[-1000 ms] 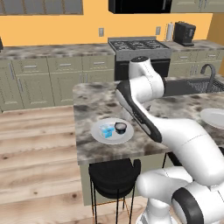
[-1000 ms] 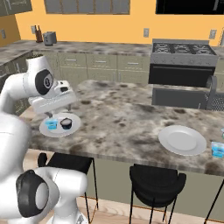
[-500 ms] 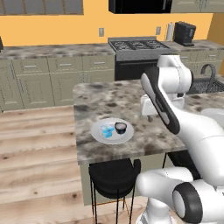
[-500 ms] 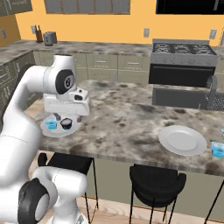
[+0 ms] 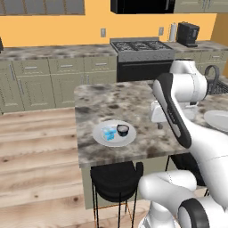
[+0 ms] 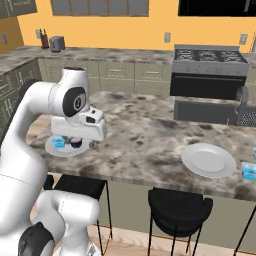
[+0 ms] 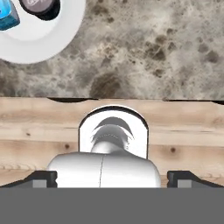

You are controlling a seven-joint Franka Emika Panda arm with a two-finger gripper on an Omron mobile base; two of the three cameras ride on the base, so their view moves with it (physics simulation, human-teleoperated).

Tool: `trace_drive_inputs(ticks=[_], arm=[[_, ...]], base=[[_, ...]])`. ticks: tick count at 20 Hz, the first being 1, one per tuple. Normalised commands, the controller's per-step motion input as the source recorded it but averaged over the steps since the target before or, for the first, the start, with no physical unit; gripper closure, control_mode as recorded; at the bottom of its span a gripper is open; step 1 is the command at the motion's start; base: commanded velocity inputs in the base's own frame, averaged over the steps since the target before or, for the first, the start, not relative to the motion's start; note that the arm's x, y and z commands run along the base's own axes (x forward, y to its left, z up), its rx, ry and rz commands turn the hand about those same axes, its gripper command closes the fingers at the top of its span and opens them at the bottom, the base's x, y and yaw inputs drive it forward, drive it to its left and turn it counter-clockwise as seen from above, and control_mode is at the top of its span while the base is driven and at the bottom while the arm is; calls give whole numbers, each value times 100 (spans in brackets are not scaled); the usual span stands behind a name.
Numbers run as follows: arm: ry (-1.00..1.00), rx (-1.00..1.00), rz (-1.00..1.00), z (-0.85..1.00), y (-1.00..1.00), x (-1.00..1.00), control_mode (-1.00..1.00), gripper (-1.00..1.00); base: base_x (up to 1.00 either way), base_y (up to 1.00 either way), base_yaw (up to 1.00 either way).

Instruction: Place two yogurt containers on each plate.

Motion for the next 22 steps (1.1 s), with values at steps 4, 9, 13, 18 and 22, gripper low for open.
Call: trace_drive_inputs(ticks=[4, 9, 13, 18, 22], arm=[[0, 0, 0, 0, 0, -3, 100, -100], [0, 0, 0, 0, 0, 0, 100, -100], [0, 0, 0, 0, 0, 0, 100, -100], [0, 0, 0, 0, 0, 0, 100, -100], [0, 0, 0, 0, 0, 0, 100, -100]], base=[[0, -56, -2], [0, -100, -1], [0, -100, 0], [7, -96, 0], [38, -52, 1]])
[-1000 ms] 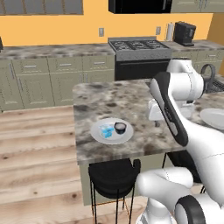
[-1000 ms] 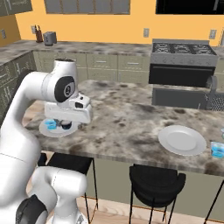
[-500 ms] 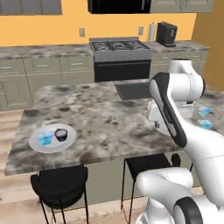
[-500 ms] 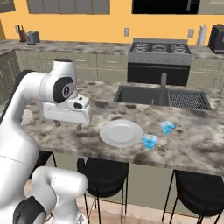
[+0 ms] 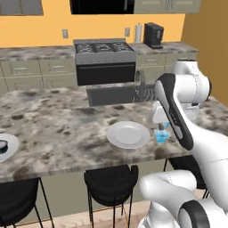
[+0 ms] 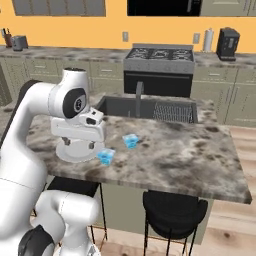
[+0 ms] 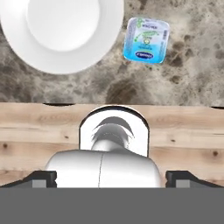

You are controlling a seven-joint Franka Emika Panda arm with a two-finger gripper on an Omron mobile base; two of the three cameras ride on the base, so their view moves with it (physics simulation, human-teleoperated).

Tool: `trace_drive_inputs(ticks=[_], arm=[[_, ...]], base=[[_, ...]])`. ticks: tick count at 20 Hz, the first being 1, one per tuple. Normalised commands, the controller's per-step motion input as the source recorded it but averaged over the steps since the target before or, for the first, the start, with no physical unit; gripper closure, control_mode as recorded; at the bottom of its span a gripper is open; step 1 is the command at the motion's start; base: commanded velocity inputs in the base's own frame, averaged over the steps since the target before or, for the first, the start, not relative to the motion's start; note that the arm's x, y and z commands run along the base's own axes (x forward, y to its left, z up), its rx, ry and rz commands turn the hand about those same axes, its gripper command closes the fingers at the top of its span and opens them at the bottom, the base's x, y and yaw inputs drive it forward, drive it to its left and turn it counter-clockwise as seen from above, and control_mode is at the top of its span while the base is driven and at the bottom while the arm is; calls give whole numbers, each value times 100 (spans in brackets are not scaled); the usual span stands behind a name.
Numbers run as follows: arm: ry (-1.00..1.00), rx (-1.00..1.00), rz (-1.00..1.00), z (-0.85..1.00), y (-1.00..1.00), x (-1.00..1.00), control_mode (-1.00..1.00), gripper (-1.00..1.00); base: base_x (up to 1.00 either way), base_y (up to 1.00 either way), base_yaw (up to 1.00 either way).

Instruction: Place two yogurt containers on each plate.

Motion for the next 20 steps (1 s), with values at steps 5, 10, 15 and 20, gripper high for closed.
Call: trace_drive_inputs(ticks=[5, 10, 15, 20], arm=[[0, 0, 0, 0, 0, 0, 100, -100], [0, 0, 0, 0, 0, 10, -100, -100], [0, 3, 0, -19, -40, 62, -100, -100], [9, 4, 0, -53, -33, 61, -100, -100]], base=[[60, -10, 2], [40, 0, 0], [0, 0, 0], [0, 0, 0]])
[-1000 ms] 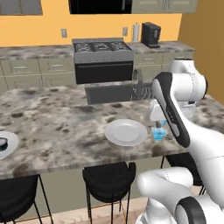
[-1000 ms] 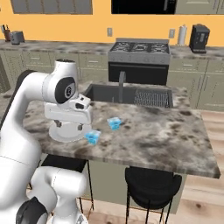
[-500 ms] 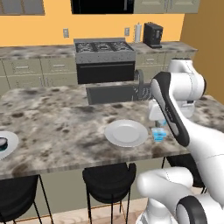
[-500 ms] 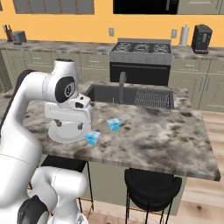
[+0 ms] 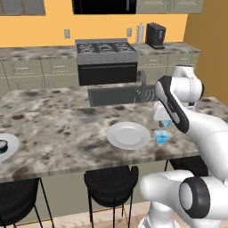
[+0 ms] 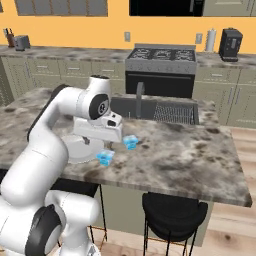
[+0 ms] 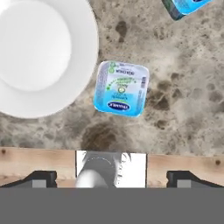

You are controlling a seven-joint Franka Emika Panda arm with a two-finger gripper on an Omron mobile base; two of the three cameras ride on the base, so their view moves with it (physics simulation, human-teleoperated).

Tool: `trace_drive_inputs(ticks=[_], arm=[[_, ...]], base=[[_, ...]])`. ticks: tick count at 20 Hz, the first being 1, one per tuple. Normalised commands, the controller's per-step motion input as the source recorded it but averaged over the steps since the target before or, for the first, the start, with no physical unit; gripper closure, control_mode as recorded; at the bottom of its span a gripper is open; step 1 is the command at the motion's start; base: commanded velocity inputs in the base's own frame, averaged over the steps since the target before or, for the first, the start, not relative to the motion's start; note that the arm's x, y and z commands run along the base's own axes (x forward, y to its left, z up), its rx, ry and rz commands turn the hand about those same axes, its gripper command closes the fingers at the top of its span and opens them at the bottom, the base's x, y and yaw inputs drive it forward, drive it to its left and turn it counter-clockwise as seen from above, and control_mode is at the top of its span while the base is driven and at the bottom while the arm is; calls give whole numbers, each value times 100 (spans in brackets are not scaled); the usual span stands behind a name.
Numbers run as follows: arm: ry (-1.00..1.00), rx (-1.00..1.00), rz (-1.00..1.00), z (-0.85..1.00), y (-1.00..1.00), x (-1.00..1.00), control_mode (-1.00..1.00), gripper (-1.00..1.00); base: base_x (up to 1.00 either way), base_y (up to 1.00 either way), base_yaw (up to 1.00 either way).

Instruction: Place two yogurt containers on each plate.

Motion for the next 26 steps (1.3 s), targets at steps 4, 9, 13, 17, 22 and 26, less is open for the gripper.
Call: trace_drive_inputs(ticks=[4, 9, 13, 17, 22, 26], arm=[[-9, -2, 0, -77, -17, 64, -100, -100], [-1, 0, 12, -28, 3, 46, -100, -100], [5, -3, 22, -30, 8, 43, -100, -100], [6, -2, 6, -4, 0, -36, -100, -100], [6, 2, -15, -26, 7, -38, -100, -100], [5, 2, -17, -25, 0, 13, -100, -100]], base=[[0, 0, 0], [0, 0, 0], [0, 0, 0], [0, 0, 0], [0, 0, 0], [0, 0, 0]])
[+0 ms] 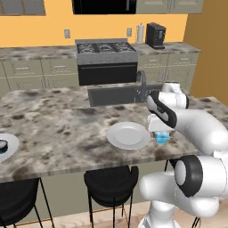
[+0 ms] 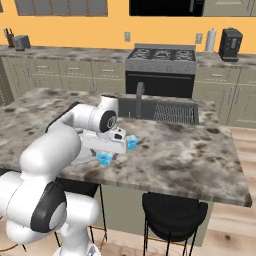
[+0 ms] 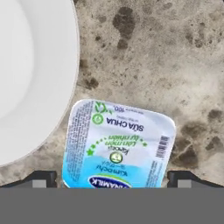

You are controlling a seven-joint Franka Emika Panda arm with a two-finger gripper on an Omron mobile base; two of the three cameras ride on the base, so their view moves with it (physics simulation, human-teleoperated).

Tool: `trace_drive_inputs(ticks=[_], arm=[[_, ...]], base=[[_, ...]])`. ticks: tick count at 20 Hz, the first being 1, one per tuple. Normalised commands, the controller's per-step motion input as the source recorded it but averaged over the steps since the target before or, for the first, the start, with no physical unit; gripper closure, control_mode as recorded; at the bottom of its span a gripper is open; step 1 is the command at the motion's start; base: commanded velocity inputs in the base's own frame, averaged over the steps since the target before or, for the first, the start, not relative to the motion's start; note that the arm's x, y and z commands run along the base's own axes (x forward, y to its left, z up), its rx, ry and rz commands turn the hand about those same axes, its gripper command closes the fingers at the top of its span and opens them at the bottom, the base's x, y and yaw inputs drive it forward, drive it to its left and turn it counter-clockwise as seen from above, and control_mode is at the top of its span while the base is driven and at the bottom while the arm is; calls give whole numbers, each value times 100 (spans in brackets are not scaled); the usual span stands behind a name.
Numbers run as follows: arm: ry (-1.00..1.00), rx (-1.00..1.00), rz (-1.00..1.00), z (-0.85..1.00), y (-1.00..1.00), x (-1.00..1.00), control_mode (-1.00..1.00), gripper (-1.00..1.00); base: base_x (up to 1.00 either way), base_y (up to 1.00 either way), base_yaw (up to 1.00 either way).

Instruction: Place two yogurt containers on each plate.

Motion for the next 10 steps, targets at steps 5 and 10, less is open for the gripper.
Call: trace_drive_inputs(ticks=[5, 10], arm=[[1, 0, -9, 0, 0, 52, -100, -100], [2, 0, -2, -12, -3, 12, -100, -100]], base=[[0, 0, 0], [0, 0, 0]])
